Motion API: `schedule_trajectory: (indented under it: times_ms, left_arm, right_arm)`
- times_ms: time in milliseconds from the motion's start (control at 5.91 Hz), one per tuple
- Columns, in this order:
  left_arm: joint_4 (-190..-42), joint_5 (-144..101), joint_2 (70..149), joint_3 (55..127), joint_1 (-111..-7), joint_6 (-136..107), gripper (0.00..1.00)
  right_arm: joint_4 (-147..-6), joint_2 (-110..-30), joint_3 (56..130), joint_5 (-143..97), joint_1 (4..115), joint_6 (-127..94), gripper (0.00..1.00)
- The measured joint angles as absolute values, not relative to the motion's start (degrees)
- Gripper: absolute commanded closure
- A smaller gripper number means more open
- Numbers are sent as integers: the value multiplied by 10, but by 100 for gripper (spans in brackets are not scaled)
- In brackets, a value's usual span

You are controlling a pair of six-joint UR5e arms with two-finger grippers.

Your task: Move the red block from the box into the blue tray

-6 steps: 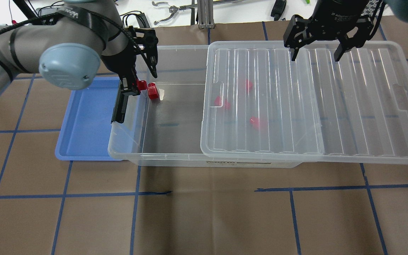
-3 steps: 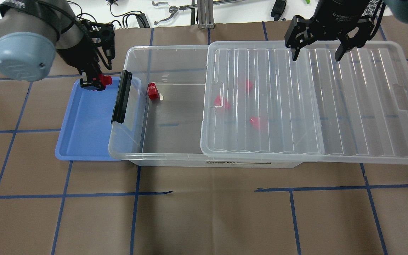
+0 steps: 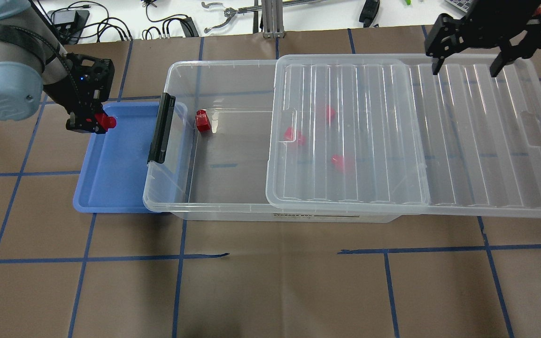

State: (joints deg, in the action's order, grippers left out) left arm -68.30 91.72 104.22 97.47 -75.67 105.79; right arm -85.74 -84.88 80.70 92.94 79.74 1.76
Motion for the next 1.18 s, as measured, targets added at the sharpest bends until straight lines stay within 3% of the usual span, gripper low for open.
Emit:
schedule_trajectory:
  times_ms: [338, 676, 846, 1015, 1184]
  left_arm:
    - [-569, 913, 1084, 1032, -754, 1087, 94]
    - [-513, 912, 1110, 1062, -750, 1089, 84]
    - [-509, 912, 1123, 1063, -750, 1088, 65]
    - [-508, 910, 1135, 1060, -750, 1084, 20]
    - [-509, 906, 1141, 1056, -749, 1079, 2]
  right_arm:
    - [-866, -844, 819, 974, 709, 124, 0]
    - [-900, -831, 847, 1016, 628, 198, 0]
    - [-938, -825, 874, 1027, 593, 226, 0]
    - [-972, -822, 904, 1034, 571, 239, 0]
    - [-1002, -821, 932, 1049, 559, 242, 0]
